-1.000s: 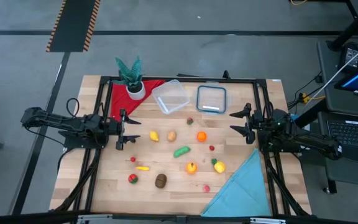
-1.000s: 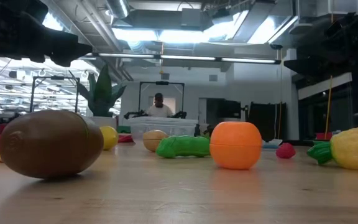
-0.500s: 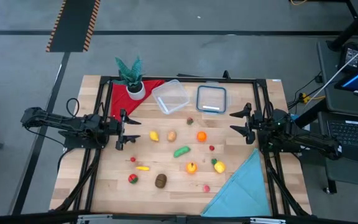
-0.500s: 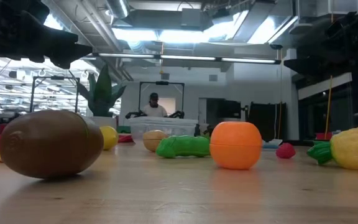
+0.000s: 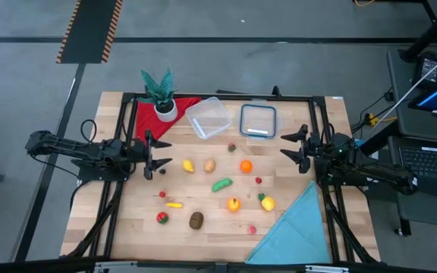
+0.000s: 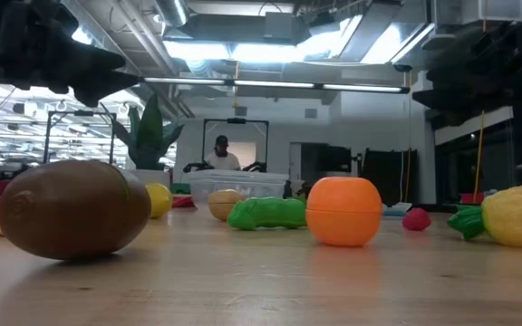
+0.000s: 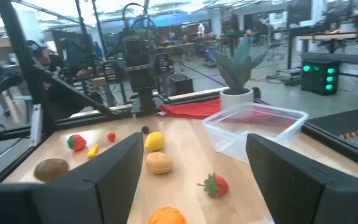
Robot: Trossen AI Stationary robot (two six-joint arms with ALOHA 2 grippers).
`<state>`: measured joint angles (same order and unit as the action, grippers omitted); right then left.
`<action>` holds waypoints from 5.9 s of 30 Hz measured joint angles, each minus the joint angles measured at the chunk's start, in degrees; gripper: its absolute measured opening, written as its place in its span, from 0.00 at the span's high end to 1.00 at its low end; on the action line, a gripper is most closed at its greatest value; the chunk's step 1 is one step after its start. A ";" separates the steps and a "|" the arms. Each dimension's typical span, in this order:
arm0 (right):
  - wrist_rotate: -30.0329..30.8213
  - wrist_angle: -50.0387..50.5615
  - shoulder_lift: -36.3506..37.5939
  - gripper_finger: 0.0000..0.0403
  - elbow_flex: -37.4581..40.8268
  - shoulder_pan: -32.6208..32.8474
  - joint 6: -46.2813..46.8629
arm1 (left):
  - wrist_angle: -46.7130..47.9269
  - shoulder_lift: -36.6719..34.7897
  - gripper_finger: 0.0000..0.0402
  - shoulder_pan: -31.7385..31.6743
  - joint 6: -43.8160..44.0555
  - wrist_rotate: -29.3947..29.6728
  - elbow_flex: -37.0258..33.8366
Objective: Pick and placing Produce into tupperware
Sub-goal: Put the lemon into the transparent bin
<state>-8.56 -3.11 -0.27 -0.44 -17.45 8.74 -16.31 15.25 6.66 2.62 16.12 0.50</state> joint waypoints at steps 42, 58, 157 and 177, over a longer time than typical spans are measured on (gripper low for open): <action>5.51 -7.61 -39.78 0.39 -24.48 0.00 -7.80 | 31.30 33.24 0.35 -2.98 -1.68 3.78 30.74; 3.98 -5.36 -49.15 0.39 -25.38 0.02 -12.13 | 35.42 33.24 0.35 -3.98 -1.12 5.13 30.77; 4.02 -10.82 -49.20 0.38 -25.38 0.02 -15.27 | 64.56 85.17 0.35 -6.14 -31.03 -9.18 60.56; 4.02 -10.82 -49.20 0.38 -25.38 0.02 -15.24 | 63.76 85.26 0.35 -6.16 -17.77 -10.86 60.54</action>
<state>-4.54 -13.93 -49.47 -25.82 -17.43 -6.50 47.45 100.51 0.49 -15.14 5.26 61.04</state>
